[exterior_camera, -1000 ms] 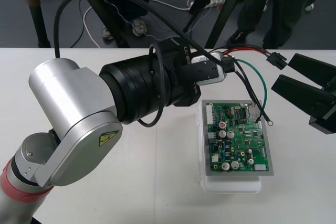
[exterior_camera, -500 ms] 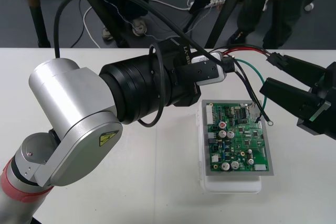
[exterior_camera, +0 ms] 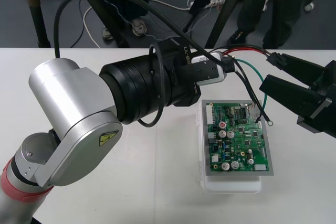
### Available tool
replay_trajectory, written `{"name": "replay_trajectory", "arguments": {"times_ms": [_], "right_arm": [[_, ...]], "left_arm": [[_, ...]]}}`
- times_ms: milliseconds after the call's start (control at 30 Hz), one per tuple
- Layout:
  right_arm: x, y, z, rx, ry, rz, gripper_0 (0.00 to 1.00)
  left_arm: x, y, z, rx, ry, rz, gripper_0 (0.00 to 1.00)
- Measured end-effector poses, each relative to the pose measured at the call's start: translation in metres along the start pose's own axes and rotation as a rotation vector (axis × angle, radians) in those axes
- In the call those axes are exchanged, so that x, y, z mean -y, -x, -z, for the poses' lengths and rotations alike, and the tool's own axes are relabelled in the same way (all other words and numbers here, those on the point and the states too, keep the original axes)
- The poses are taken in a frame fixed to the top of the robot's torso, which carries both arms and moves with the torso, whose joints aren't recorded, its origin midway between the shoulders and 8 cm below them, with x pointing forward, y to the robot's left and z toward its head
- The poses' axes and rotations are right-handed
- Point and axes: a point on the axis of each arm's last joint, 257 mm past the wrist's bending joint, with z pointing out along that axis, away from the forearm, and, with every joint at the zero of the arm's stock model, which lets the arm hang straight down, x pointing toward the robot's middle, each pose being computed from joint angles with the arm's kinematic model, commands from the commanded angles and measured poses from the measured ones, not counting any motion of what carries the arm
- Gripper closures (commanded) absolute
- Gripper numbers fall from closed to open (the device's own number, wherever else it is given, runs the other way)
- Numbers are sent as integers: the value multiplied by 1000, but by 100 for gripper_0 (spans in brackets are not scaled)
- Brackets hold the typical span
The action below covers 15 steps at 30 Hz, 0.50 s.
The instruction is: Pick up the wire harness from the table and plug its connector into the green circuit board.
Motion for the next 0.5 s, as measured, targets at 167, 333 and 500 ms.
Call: {"name": "replay_trajectory", "arguments": {"times_ms": [167, 333, 500], "right_arm": [[0, 0, 0, 0, 0, 0, 22], [0, 0, 0, 0, 0, 0, 100], [0, 0, 0, 0, 0, 0, 100]], "left_arm": [[0, 0, 0, 0, 0, 0, 100], [0, 0, 0, 0, 0, 0, 100], [0, 0, 0, 0, 0, 0, 100]]}}
